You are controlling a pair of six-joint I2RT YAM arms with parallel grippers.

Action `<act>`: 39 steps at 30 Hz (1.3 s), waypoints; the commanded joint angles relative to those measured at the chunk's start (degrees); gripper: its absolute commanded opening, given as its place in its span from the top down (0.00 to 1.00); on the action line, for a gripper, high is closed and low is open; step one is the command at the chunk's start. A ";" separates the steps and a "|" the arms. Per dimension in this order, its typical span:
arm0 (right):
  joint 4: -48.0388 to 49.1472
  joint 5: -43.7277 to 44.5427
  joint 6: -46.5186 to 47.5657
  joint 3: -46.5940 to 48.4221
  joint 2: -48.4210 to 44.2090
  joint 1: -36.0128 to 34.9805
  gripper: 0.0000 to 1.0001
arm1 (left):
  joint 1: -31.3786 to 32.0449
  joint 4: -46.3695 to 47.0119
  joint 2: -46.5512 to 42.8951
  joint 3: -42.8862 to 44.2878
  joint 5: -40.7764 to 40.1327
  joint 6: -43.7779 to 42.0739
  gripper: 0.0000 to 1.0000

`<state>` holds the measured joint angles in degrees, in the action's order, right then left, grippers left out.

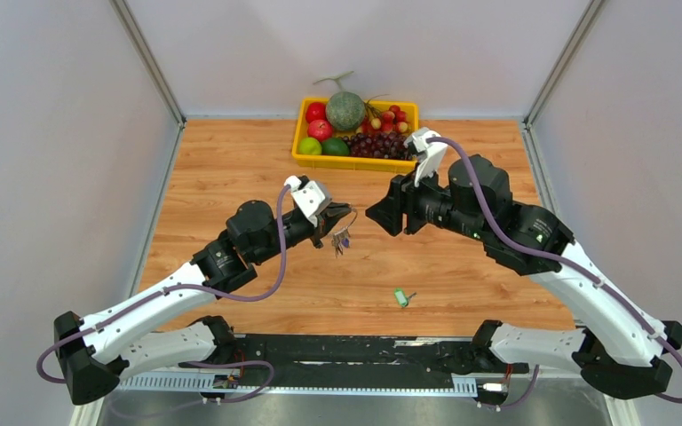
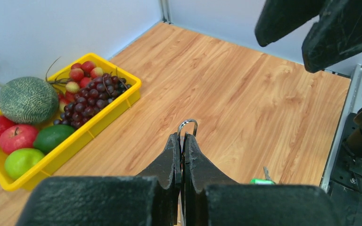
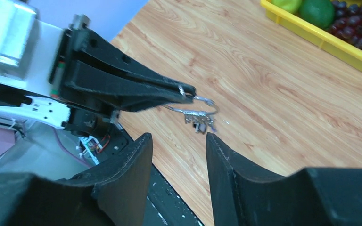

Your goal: Put the keys on the keyring

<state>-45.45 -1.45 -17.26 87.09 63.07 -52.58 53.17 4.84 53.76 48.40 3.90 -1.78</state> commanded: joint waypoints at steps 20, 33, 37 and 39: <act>-2.15 14.44 -21.91 -37.02 -3.09 3.20 0.46 | -0.06 -2.16 -3.84 1.82 -10.87 6.85 1.00; 0.07 4.89 -30.48 -48.28 -4.08 3.14 0.52 | -0.07 -1.67 -5.16 -0.19 -12.12 9.13 1.00; 1.44 3.34 -33.09 -50.74 -5.49 3.18 0.55 | 0.00 -1.71 -5.39 -0.07 -12.27 9.25 1.00; 1.98 2.56 -33.77 -51.76 -5.54 3.10 0.56 | -0.01 -1.89 -5.53 -0.14 -12.21 9.25 1.00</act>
<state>-47.11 4.03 -46.89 36.67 59.27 -49.41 53.17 1.02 49.58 48.36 -7.92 6.39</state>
